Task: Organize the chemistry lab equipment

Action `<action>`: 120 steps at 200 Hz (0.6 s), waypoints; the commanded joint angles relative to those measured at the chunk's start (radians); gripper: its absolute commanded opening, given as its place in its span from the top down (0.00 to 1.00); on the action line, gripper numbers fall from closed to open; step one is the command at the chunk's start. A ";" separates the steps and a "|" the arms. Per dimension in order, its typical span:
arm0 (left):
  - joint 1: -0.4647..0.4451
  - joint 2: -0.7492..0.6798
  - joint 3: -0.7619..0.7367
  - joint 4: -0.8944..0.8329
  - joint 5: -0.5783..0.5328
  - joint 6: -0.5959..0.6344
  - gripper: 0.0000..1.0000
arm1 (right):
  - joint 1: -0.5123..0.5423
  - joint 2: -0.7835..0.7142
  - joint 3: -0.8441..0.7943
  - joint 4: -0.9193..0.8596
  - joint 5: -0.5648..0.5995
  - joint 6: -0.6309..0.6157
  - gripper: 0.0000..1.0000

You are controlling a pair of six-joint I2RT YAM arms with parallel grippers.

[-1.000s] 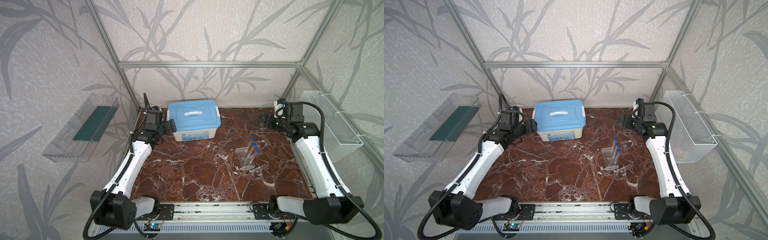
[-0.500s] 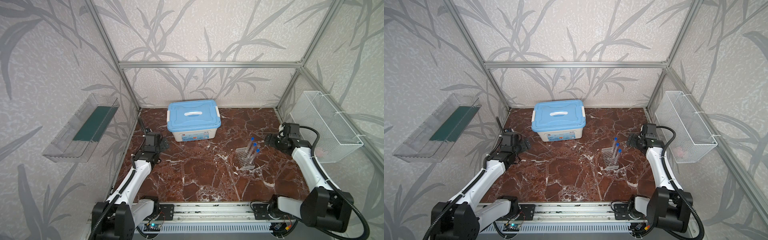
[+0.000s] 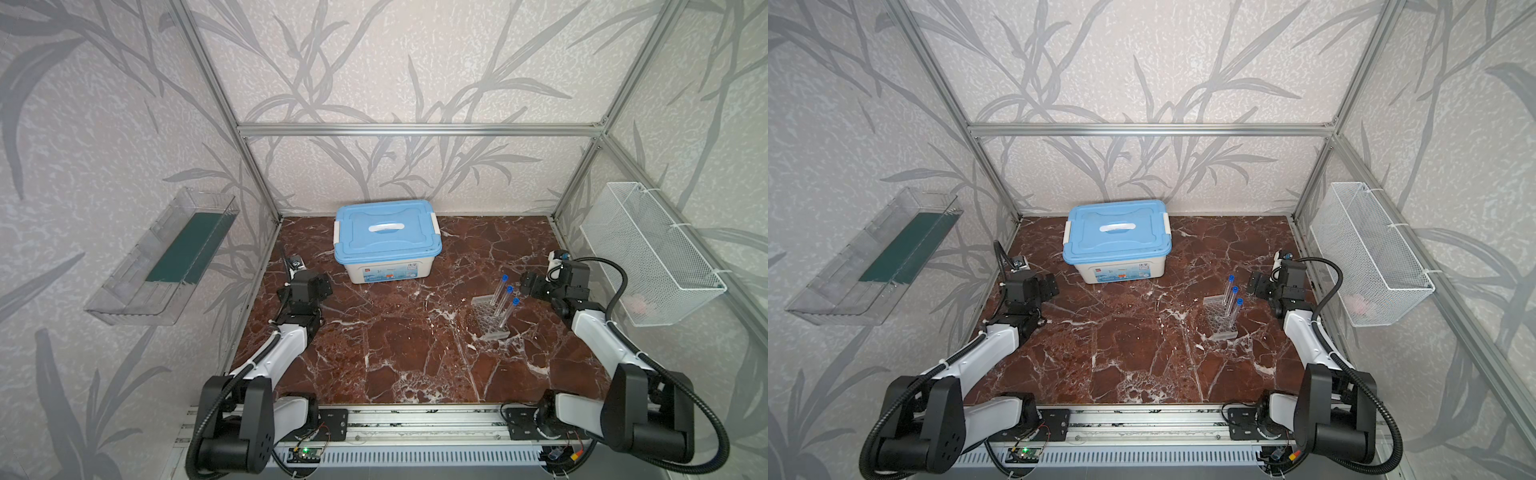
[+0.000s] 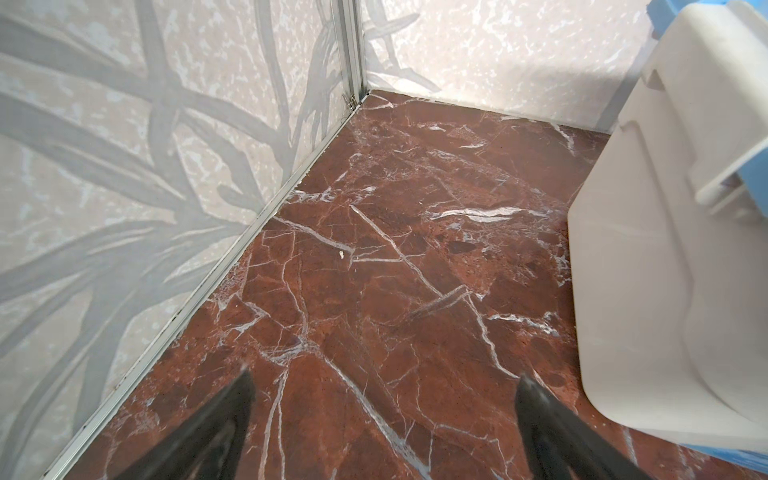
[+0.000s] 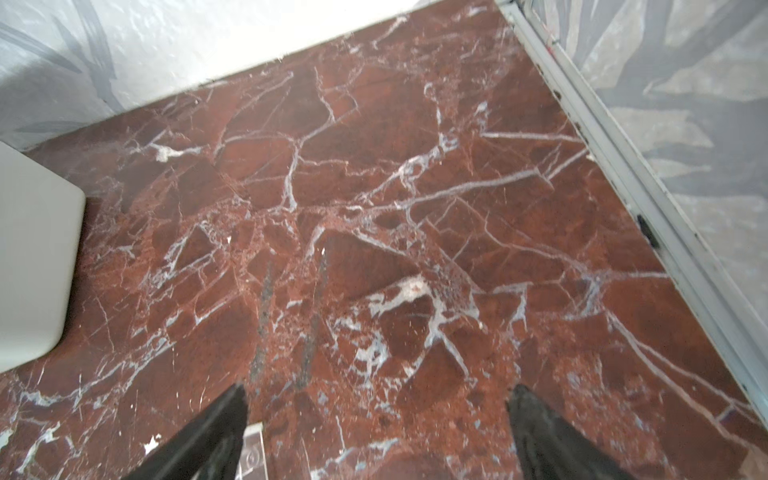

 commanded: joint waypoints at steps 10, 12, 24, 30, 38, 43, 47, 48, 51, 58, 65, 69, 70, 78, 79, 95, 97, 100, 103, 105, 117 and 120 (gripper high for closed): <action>0.006 0.075 -0.029 0.222 -0.015 0.100 0.01 | 0.011 0.047 -0.054 0.215 -0.049 -0.011 0.04; 0.007 0.079 -0.028 0.230 -0.013 0.103 0.01 | 0.014 0.052 -0.058 0.227 -0.049 -0.013 0.04; 0.013 0.107 -0.027 0.262 0.010 0.097 0.01 | 0.041 0.080 -0.076 0.286 -0.036 -0.035 0.04; 0.016 0.120 -0.032 0.282 0.022 0.092 0.01 | 0.057 0.093 -0.081 0.306 -0.024 -0.050 0.03; 0.019 0.140 -0.032 0.293 0.033 0.090 0.01 | 0.074 0.107 -0.094 0.343 -0.010 -0.065 0.03; 0.022 0.154 -0.033 0.301 0.039 0.090 0.01 | 0.080 0.117 -0.105 0.370 -0.006 -0.068 0.02; 0.023 0.164 -0.036 0.310 0.043 0.090 0.01 | 0.083 0.123 -0.113 0.391 -0.005 -0.066 0.03; 0.024 0.167 -0.036 0.313 0.045 0.090 0.01 | 0.083 0.125 -0.115 0.396 -0.004 -0.066 0.03; 0.027 0.175 -0.039 0.324 0.051 0.088 0.01 | 0.086 0.130 -0.120 0.410 -0.002 -0.066 0.02; 0.037 0.194 -0.046 0.350 0.074 0.082 0.01 | 0.089 0.141 -0.129 0.439 0.003 -0.069 0.03; 0.042 0.211 -0.051 0.372 0.084 0.087 0.01 | 0.095 0.153 -0.138 0.469 0.010 -0.071 0.02; 0.042 0.217 -0.049 0.379 0.085 0.093 0.01 | 0.096 0.161 -0.143 0.487 0.012 -0.072 0.02; 0.042 0.218 -0.048 0.379 0.088 0.093 0.01 | 0.097 0.162 -0.143 0.492 0.013 -0.072 0.02; 0.045 0.225 -0.044 0.381 0.096 0.094 0.01 | 0.101 0.178 -0.147 0.520 0.014 -0.072 0.02; 0.046 0.225 -0.043 0.384 0.095 0.095 0.01 | 0.102 0.179 -0.148 0.522 0.013 -0.072 0.02; 0.058 0.244 -0.042 0.402 0.129 0.092 0.01 | 0.107 0.202 -0.157 0.554 0.022 -0.079 0.02; 0.058 0.247 -0.043 0.406 0.134 0.092 0.01 | 0.107 0.205 -0.159 0.561 0.022 -0.079 0.02; 0.061 0.253 -0.046 0.416 0.140 0.094 0.01 | 0.109 0.208 -0.162 0.571 0.023 -0.079 0.02; 0.062 0.260 -0.052 0.434 0.145 0.097 0.01 | 0.109 0.210 -0.168 0.582 0.023 -0.080 0.02; 0.061 0.265 -0.055 0.448 0.148 0.098 0.01 | 0.109 0.211 -0.170 0.588 0.025 -0.081 0.02; 0.063 0.294 -0.071 0.505 0.166 0.106 0.01 | 0.109 0.213 -0.170 0.585 0.021 -0.083 0.02; 0.063 0.296 -0.075 0.516 0.171 0.111 0.01 | 0.109 0.213 -0.168 0.584 0.018 -0.084 0.02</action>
